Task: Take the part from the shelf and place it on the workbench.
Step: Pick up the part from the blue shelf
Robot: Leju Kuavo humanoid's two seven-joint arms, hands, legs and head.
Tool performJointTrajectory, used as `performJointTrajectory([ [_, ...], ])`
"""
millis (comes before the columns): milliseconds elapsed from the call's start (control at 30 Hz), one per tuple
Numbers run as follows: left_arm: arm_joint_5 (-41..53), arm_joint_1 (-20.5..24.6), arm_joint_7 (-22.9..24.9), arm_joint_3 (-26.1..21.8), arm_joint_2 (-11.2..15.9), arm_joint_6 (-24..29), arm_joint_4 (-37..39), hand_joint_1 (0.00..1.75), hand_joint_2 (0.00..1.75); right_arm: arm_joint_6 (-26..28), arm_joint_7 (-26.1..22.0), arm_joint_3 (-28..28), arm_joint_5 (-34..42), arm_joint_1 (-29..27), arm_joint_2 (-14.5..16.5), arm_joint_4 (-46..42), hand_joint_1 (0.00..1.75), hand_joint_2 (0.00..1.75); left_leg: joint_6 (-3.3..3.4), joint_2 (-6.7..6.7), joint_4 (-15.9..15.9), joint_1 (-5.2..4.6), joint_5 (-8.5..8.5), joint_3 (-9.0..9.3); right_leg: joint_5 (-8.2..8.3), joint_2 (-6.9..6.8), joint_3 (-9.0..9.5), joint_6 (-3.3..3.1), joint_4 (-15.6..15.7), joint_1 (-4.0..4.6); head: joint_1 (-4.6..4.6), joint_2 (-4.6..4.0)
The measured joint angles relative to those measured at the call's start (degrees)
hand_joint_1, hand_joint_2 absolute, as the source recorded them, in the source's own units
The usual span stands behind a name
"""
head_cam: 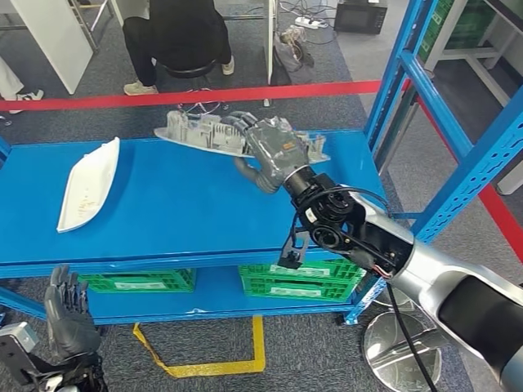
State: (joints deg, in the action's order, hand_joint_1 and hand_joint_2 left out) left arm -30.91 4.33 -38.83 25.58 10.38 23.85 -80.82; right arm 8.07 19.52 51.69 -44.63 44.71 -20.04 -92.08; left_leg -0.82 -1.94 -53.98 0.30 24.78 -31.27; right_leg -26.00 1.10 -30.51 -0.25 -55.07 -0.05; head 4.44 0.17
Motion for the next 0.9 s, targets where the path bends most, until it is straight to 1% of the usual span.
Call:
performJointTrajectory([
  [200, 0.14, 0.03, 0.31, 0.0, -0.02, -0.47, -0.06, 0.0, 0.0, 2.35, -0.16, -2.96, -2.55, -0.65, -0.65, -2.54, 1.75, 1.75, 0.0, 0.0, 0.01, 0.01, 0.0, -0.01, 0.0, -0.01, -0.04, 0.0, 0.0, 0.01, -0.01, 0.0],
  [267, 0.29, 0.12, 0.57, 0.01, -0.04, -0.76, -0.06, 0.0, 0.0, 5.09, -0.5, -3.92, -4.66, -1.61, -0.82, -3.24, 1.75, 1.75, 0.0, 0.0, 0.01, 0.01, 0.0, -0.02, 0.0, 0.0, -0.05, 0.0, 0.0, 0.02, -0.01, 0.0],
  [433, 0.82, 0.75, 0.99, 0.01, -0.31, -0.64, -0.05, 0.0, 0.0, 14.71, -3.14, -6.76, -11.52, -4.9, -0.88, -3.93, 1.75, 1.75, 0.0, -0.03, 0.01, 0.02, 0.0, -0.06, -0.01, -0.02, -0.05, 0.0, 0.0, 0.02, -0.01, 0.0],
  [500, 1.03, 0.91, 1.03, 0.01, -0.47, -0.39, -0.05, 0.0, 0.0, 17.23, -3.88, -7.87, -12.75, -6.21, -0.84, -3.93, 1.75, 1.75, 0.0, -0.05, 0.02, 0.01, 0.01, -0.07, -0.01, -0.02, -0.04, 0.0, 0.0, 0.02, -0.01, 0.0],
  [700, 1.61, 0.96, 1.45, 0.01, -0.55, -0.57, -0.05, 0.0, 0.0, 21.27, -5.61, -11.26, -14.51, -10.27, -0.11, -3.95, 1.75, 1.75, 0.0, -0.12, 0.01, 0.01, 0.0, -0.12, -0.01, -0.12, -0.06, 0.0, 0.0, 0.01, -0.01, 0.0],
  [900, 2.9, 1.27, 2.4, 0.01, -0.65, -0.55, -0.05, 0.0, 0.0, 24.54, -7.2, -13.9, -16.97, -12.53, 0.49, -4.84, 1.75, 1.75, 0.0, -0.12, 0.01, 0.01, 0.0, -0.12, -0.01, -0.11, -0.08, 0.0, 0.0, 0.01, 0.0, 0.0],
])
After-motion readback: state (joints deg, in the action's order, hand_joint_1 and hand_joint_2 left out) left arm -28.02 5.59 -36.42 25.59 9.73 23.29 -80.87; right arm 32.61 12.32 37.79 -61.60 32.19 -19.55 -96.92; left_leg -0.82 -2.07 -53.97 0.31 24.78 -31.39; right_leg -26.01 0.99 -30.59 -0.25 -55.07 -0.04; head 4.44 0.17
